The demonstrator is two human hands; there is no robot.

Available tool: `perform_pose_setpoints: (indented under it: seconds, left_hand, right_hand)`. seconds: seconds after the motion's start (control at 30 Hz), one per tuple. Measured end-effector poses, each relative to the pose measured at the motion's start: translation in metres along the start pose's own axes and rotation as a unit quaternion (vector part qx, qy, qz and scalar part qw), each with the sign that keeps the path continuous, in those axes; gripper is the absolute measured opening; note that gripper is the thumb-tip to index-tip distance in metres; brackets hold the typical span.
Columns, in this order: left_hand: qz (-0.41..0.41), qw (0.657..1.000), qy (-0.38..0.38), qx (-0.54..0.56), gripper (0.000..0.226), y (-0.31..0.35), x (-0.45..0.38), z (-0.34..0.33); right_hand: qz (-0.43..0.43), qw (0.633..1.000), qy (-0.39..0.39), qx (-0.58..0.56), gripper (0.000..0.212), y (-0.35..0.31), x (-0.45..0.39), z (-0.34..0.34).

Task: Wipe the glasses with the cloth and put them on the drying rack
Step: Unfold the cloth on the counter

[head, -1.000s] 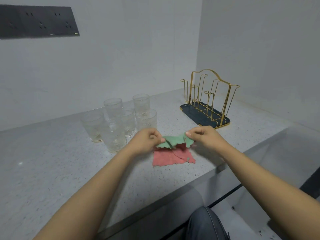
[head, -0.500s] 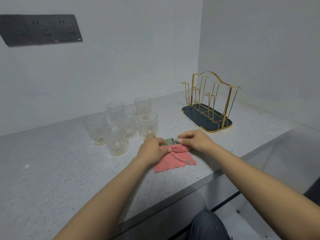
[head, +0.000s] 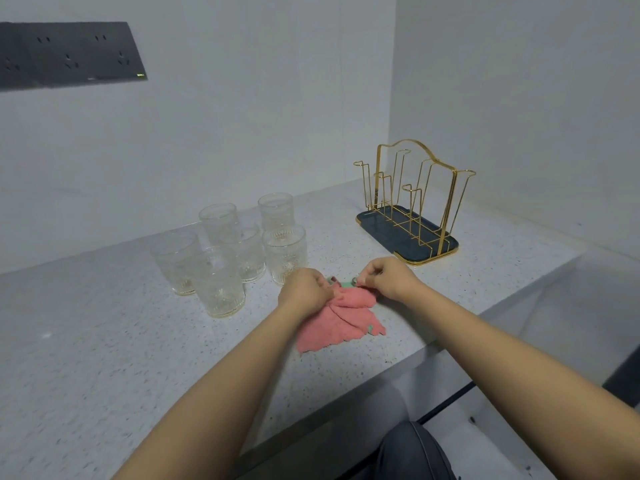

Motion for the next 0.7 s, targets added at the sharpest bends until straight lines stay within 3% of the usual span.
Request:
perform_pose_setpoints:
  seconds: [0.17, 0.37, 0.53, 0.7]
  left_hand:
    - [0.076, 0.982, -0.004, 0.172, 0.024, 0.001, 0.002, 0.012]
    - [0.082, 0.953, -0.022, 0.290, 0.026, 0.032, 0.009, 0.045]
    - [0.007, 0.958, 0.139, 0.251, 0.027, 0.055, 0.003, 0.097]
    - [-0.046, 0.963, 0.195, 0.183, 0.022, 0.076, 0.018, 0.145]
  right_hand:
    - [-0.013, 0.994, 0.061, -0.086, 0.013, -0.009, 0.001, 0.029]
    - [0.028, 0.986, 0.088, -0.136, 0.009, -0.045, 0.004, 0.055]
    - [0.095, 0.994, 0.051, -0.033, 0.018, -0.083, 0.022, 0.071]
    - [0.128, 0.988, 0.061, -0.055, 0.030, -0.122, 0.051, 0.107]
Point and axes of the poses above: each hand's wrist, its own x-axis away from the middle knuckle, its own z-axis out of the back of the hand, y = z × x, the point moved 8 cm from there along -x, towards the middle knuckle, and after that the axes turned 12 degrees about y, right-handed, at the moved point
